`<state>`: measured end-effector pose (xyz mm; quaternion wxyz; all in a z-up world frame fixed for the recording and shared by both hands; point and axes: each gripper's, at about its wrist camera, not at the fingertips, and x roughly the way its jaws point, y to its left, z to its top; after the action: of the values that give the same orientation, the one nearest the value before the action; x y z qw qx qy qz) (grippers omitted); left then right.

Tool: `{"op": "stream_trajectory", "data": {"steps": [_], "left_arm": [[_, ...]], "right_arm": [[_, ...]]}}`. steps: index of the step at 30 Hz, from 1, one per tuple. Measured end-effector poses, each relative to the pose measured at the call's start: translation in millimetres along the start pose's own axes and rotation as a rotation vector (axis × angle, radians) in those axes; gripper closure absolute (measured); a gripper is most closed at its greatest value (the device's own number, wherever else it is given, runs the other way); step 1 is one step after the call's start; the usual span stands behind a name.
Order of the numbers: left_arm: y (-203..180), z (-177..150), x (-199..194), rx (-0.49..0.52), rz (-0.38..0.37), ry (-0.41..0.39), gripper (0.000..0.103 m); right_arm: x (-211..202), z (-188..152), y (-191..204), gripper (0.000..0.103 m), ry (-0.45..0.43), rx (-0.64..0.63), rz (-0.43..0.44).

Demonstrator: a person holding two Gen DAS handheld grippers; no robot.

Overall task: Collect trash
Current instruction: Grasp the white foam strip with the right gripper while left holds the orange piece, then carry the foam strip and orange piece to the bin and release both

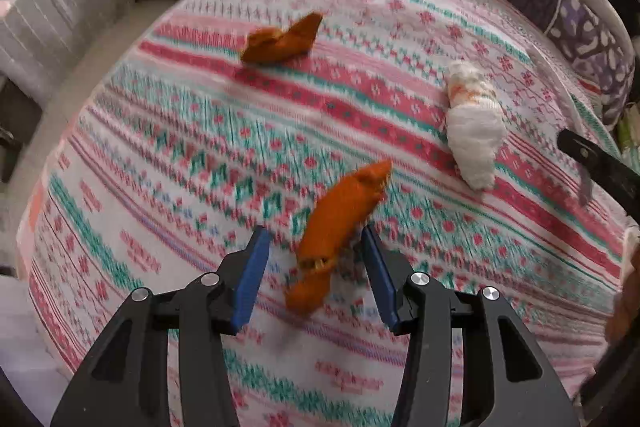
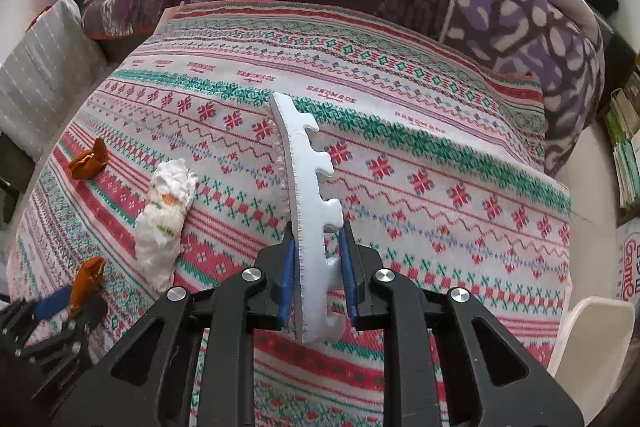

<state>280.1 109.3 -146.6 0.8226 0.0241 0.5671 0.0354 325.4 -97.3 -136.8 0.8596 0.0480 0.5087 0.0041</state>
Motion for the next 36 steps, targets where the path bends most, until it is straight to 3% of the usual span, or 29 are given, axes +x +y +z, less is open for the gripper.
{"op": "stream_trajectory", "data": {"steps": [2,3,4,8,17,27,36], "left_arm": [[-0.9,0.3,0.3,-0.009,0.008,-0.013,0.060],[-1.4,0.7,0.3,-0.010,0.006,-0.017,0.075],[-1.9,0.2,-0.7,-0.008,0.017,-0.021,0.084],[5.3,1.8,-9.5,-0.052,0.029,-0.043,0.086],[20.9,6.5,-89.4,-0.192,-0.161,-0.212,0.086],[-12.3,-10.7,-172.2,-0.149,-0.152,-0.438,0.086],[-32.3,-17.3,-183.1,-0.135,-0.160,-0.484,0.086]], "right_arm": [[-5.2,-4.1,0.6,0.083,-0.009,0.004,0.010],[-8.8,-5.5,1.2,0.083,-0.015,0.007,0.018],[-13.0,-7.3,0.8,0.083,-0.021,0.011,0.025],[-32.5,-11.2,4.0,0.083,-0.063,0.015,0.043],[-96.1,-15.3,5.9,0.084,-0.229,0.042,0.007],[-164.5,-29.4,-5.1,0.083,-0.388,0.111,-0.067],[-189.0,-52.2,-22.2,0.083,-0.478,0.162,-0.127]]}}
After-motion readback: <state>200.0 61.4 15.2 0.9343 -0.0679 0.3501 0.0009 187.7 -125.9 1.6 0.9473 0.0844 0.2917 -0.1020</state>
